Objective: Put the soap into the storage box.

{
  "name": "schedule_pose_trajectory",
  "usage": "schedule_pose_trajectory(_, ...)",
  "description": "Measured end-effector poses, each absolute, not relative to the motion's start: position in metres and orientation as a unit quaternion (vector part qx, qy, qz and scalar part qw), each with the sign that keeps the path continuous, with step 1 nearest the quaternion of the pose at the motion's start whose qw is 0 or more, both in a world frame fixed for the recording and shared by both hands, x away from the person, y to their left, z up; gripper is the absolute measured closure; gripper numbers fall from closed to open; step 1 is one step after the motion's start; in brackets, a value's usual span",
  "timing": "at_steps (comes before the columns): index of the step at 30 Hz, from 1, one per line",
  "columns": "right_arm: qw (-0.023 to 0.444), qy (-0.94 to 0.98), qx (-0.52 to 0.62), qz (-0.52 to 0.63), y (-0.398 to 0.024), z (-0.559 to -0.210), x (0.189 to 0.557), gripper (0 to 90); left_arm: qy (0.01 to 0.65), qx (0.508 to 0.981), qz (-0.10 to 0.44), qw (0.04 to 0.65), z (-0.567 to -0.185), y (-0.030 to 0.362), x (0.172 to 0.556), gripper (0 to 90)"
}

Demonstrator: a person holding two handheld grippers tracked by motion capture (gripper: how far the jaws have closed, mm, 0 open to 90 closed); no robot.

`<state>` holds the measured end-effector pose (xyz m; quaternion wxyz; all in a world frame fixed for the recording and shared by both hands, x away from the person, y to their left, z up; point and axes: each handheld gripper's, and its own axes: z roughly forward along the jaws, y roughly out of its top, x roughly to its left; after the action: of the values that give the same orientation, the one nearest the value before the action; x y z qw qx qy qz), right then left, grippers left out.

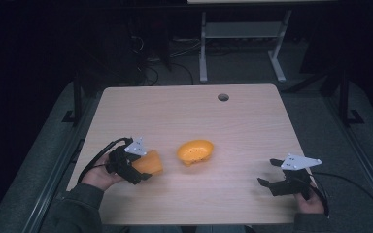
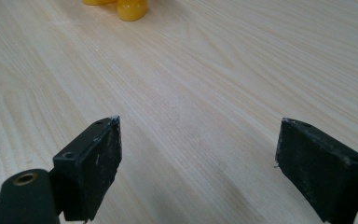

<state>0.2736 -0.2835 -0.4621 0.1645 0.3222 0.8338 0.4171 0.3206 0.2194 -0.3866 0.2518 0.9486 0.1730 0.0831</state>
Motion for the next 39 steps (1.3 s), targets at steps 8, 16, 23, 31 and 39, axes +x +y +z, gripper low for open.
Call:
schedule_pose_trajectory(8,0.163,0.833,0.324,0.418,-0.285,-0.462,0.274,13.7,0.169,0.948,0.090,0.252,-0.378,0.216,0.327,20.6)
schedule_pose_trajectory(16,0.161,0.833,0.326,0.417,-0.284,-0.462,0.274,13.7,0.164,0.949,0.090,0.254,-0.372,0.211,0.333,20.6)
schedule_pose_trajectory(23,0.162,0.834,0.319,0.419,-0.284,-0.463,0.275,13.7,0.155,0.952,0.093,0.248,-0.365,0.205,0.338,20.7)
schedule_pose_trajectory(31,0.161,0.834,0.320,0.420,-0.284,-0.463,0.275,13.7,0.141,0.951,0.094,0.259,-0.355,0.191,0.347,20.7)
schedule_pose_trajectory(39,0.163,0.834,0.317,0.422,-0.284,-0.462,0.275,13.7,0.125,0.953,0.093,0.261,-0.351,0.178,0.354,20.7)
